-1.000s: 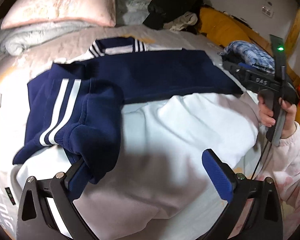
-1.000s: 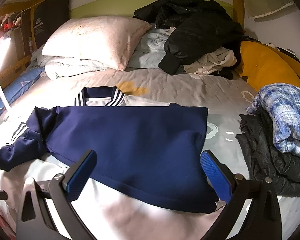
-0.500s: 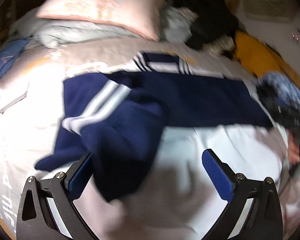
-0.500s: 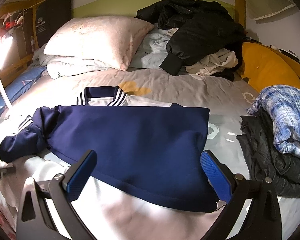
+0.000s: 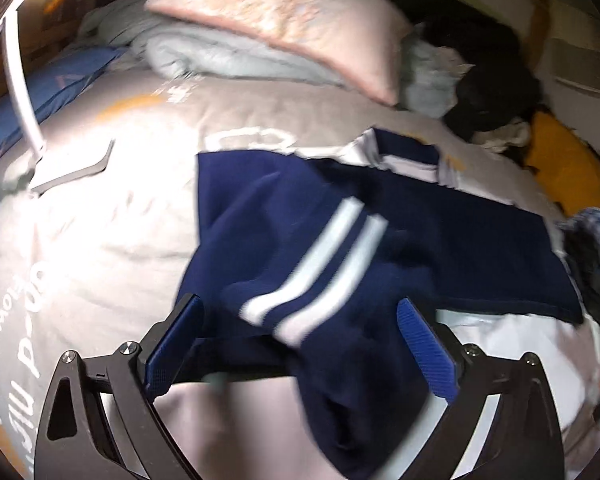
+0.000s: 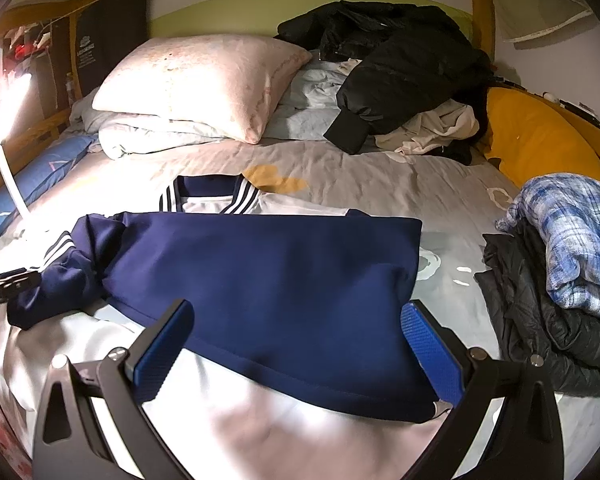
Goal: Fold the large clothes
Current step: 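Grasp the striped cuff with the left gripper to adjust it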
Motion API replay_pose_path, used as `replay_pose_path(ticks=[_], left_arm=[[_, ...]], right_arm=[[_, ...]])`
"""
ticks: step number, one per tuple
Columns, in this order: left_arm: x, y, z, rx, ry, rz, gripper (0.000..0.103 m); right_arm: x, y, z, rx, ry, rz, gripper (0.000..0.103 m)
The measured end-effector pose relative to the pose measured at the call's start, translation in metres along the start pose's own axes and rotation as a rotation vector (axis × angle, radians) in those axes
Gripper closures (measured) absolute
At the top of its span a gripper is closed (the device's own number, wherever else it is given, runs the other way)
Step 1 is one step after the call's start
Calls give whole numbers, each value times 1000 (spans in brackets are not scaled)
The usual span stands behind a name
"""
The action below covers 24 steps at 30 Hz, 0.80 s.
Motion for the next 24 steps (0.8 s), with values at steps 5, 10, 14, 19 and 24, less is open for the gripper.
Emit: replay_pose_path(ticks=[5,10,14,19,24], left_arm=[[-9,5,4,-24,107,-28,52],[-44,4,32,-196,96,-172,65],[-84,16,54,-296,167,-318,89],[-144,54,62,-229,320,-492,89],[-174,83,52,-121,387,-601,87]], right_arm=[[1,0,1,-3,0,-2,0],[2,1,1,-4,0,-3,0],[3,0,3,-14,-6,-3,0],[8,-1,11,-29,-21,6,0],[17,2,11,-19,-46,26,0]])
Point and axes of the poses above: each gripper's, at about its wrist camera, not at the fingertips, and z roughly against the way its jaws point, x to its left, y to its underside, the point moved 5 cm from there along -z, roughly the way its jaws point, and after that the axes turned 9 degrees about x, right-handed, at the moved point
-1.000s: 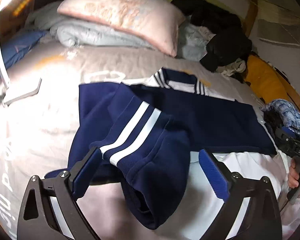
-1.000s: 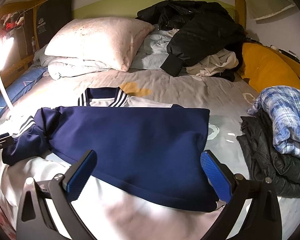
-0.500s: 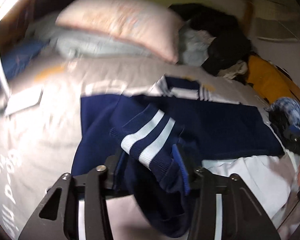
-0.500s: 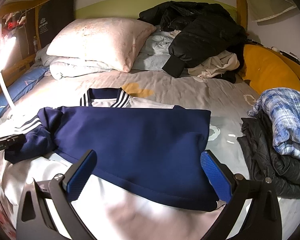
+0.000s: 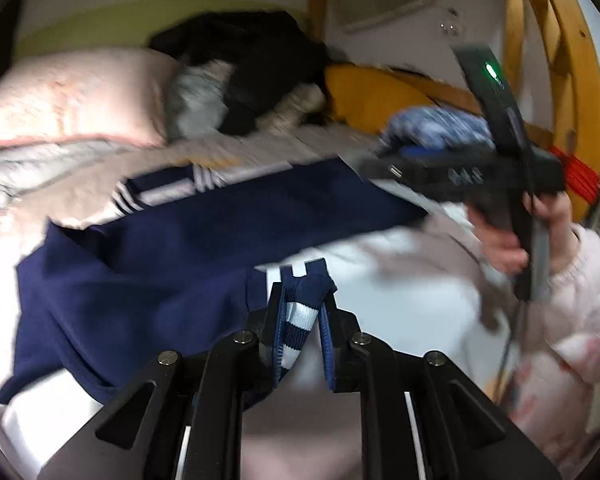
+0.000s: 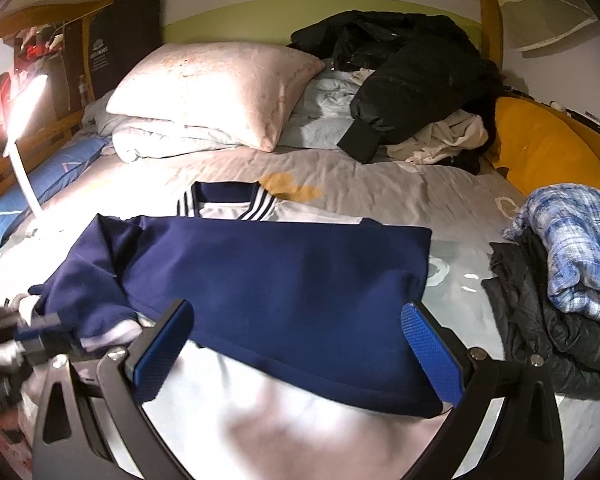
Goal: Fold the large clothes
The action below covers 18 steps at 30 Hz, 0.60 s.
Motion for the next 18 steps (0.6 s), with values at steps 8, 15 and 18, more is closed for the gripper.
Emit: replay_pose_path(ticks=[8,15,18], left_arm=[[11,-15,29,-120,-90,26,12],[62,-21,61,-196,-197,160,8],[86,-16,63,-212,-265,244,1]], right_arm=[[32,14,-14,73,-125,42,0],[69,39,-38,157,-200,116,5],[84,51,-46,191,-207,152,14]])
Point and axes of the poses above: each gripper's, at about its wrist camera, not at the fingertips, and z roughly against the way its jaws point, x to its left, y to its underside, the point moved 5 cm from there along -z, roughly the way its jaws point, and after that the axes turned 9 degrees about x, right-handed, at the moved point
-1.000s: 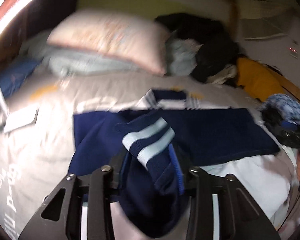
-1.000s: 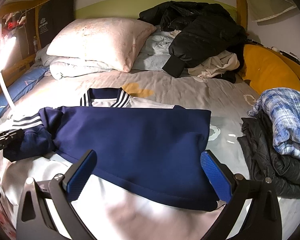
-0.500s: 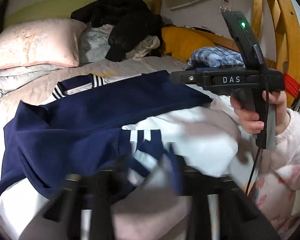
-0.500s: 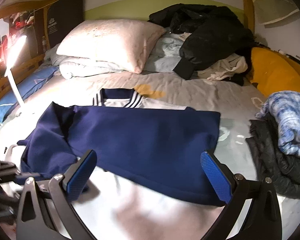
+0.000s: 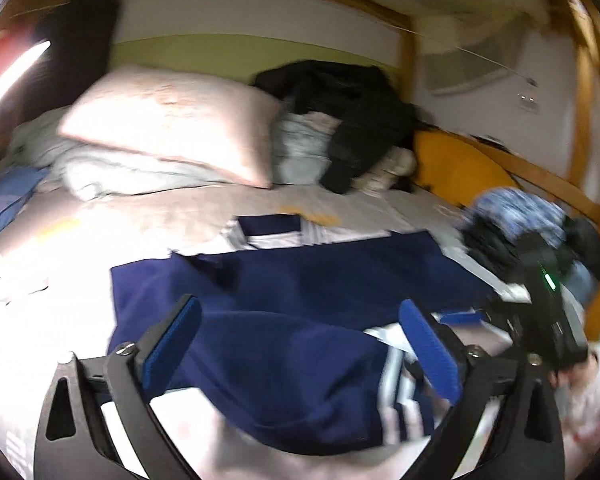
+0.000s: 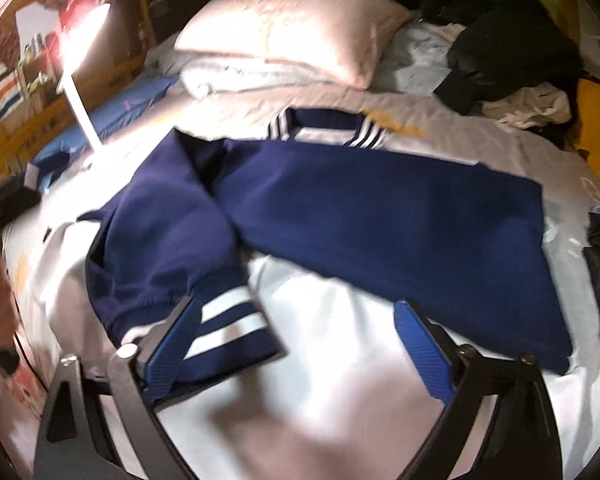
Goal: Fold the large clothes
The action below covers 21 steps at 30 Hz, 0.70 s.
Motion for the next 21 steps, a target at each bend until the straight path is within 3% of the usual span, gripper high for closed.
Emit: replay_pose_path(ticks=[4,6,9,11,12,15,21], left_arm=[[21,3,-14,37,-57,51,1],[26,7,-17,59,-66,71,1],[27,10,-21,78,-74,80,1],[26,11,-21,73,-90,74,1],[26,11,-17,63,-103,71,1],[28,9,-8,25,-141,69,1],[39,5,-1,1,-142,132,1]], right_arm=[[15,9,-11,33,-14,27,33],[17,11,-14,40,-22,21,38],[18,15,-16,45,-55,2,54],[18,15,-16,55,-53,-4,83],[18,14,-16,54,-52,1,89],[14,8,-9,39,-12,27,94],[-35,-23,9,-93,269,31,94]])
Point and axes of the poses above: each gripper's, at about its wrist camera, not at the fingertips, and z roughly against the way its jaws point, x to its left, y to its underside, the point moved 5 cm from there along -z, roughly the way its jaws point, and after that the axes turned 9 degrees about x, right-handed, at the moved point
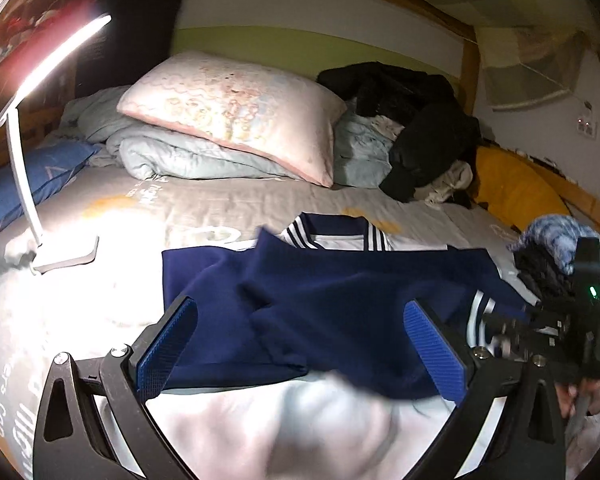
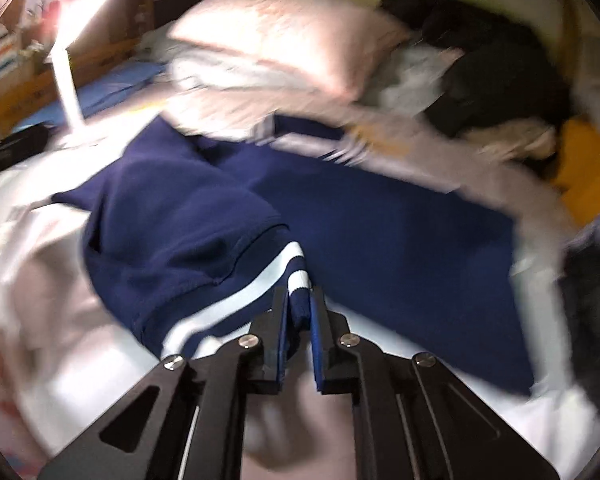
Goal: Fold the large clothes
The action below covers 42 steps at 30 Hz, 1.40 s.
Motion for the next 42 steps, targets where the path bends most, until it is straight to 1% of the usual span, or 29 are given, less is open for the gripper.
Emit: replay_pose_path(ticks=[2,5,6,7,8,9,12,16,21,25,28,30,31,32,33,34,35,37,38,39,40,41,42], left_arm=[[4,-1,-1,1,0,20,1],[10,-2,-7,14,-15,39,1],[12,0,-12,35,-13,51,1],[13,2,-18,66,-7,69,1],[15,5,-24,90,4,83,1],[15,8,-30,116,12,91,1],[15,16,-44,163,-26,95,1],[16,23,-54,202,-32,115,1],[17,23,-49,179,-70,95,1],[16,23,-47,174,-64,80,1],[11,23,-44,160,-68,51,1],[5,21,-41,149,-71,12,1],[2,20,-40,146,-70,-7,1],[-2,18,-36,136,-62,-25,1],[-5,16,-32,123,-50,-38,1],[-8,14,-28,112,-41,-49,1],[-11,12,-23,96,-36,-63,1],[-14,9,-17,78,-40,-80,1],[-14,8,-15,71,-41,-85,1],[-14,7,-13,68,-39,-85,1],[-14,7,-11,68,-35,-81,1],[-14,7,-10,67,-30,-78,1],[-14,7,-8,64,-29,-78,1]], right_arm=[[-26,-16,-3,-35,81,-37,94],[-62,-37,-6,-71,156,-108,94],[-70,-41,-6,-80,189,-124,94],[-80,-46,-5,-94,247,-143,94],[-87,-51,-5,-104,275,-152,94],[-93,-53,-3,-116,291,-161,94],[-111,-56,-4,-127,335,-182,94],[-129,-55,-11,-102,340,-218,94],[-137,-57,-14,-118,375,-216,94],[-140,-63,-12,-144,385,-222,94],[-142,-64,-20,-126,392,-218,94],[-145,-60,-30,-73,369,-235,94],[-146,-58,-31,-54,341,-259,94],[-146,-56,-28,-56,306,-280,93],[-146,-56,-24,-69,296,-281,90],[-144,-57,-18,-83,306,-276,73],[-143,-58,-7,-110,335,-266,53],[-139,-59,7,-151,335,-262,51],[-138,-59,12,-154,310,-266,47],[-136,-57,18,-157,268,-275,43],[-133,-53,25,-165,213,-290,31],[-131,-49,30,-170,188,-296,22],[-126,-44,36,-175,168,-300,19]])
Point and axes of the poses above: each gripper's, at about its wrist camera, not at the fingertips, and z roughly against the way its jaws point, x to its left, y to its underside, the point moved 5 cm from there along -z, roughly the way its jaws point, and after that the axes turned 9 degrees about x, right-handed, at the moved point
